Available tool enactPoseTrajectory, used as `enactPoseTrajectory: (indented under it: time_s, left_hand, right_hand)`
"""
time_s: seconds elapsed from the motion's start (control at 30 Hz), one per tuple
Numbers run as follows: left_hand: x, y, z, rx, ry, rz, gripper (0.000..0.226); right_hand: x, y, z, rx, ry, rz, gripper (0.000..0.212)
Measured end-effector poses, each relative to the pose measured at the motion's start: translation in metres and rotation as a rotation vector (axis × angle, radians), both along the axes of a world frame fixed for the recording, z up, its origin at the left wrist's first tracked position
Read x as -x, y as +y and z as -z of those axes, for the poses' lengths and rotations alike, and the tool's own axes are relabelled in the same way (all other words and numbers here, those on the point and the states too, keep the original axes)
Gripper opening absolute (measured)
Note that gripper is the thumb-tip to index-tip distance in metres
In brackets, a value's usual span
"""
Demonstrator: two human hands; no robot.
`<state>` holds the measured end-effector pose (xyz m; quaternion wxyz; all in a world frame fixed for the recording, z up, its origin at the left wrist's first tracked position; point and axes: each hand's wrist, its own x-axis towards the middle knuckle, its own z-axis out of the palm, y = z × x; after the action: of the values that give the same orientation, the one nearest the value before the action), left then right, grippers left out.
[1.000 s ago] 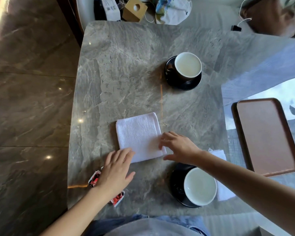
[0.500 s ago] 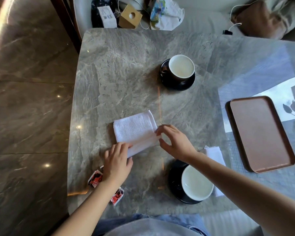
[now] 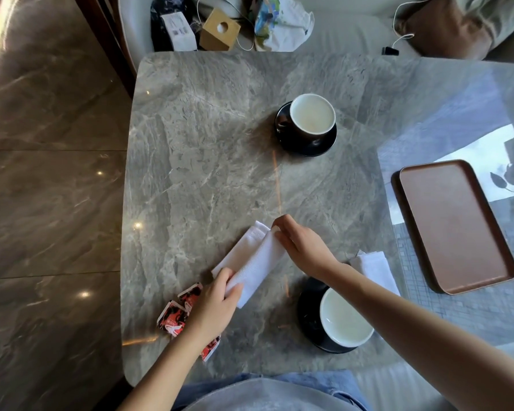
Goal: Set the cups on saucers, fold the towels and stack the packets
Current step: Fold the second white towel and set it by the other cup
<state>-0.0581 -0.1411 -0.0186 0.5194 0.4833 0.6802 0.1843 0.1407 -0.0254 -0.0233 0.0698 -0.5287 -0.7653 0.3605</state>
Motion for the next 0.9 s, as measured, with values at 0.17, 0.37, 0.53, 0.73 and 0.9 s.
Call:
enactPoseTrajectory:
  time_s: [0.17,0.37,0.53,0.73,0.9]
  left_hand:
    - [0.017,0.006,0.007,0.077,-0.012,0.015,0.010]
    - [0.026,0.006,0.015,0.091,-0.013,-0.027,0.016]
    - [0.026,0.012,0.017,0.102,0.039,-0.075,0.020]
    - [0.026,0.018,0.018,0.037,0.210,-0.023,0.027]
    - [0.030,0.025,0.013,0.107,0.349,-0.016,0.031]
  right_hand:
    - [0.002,-0.002,0.016,0.000,-0.100,0.049,0.014]
    - [0.015,0.000,0.023,-0.059,-0.137,0.100,0.014]
    - [0.018,0.003,0.026,-0.067,-0.146,0.124,0.013]
    - [0.023,0.002,0.028,-0.086,-0.174,0.140,0.013]
    - [0.022,0.005,0.024,-0.140,-0.193,0.079,0.020]
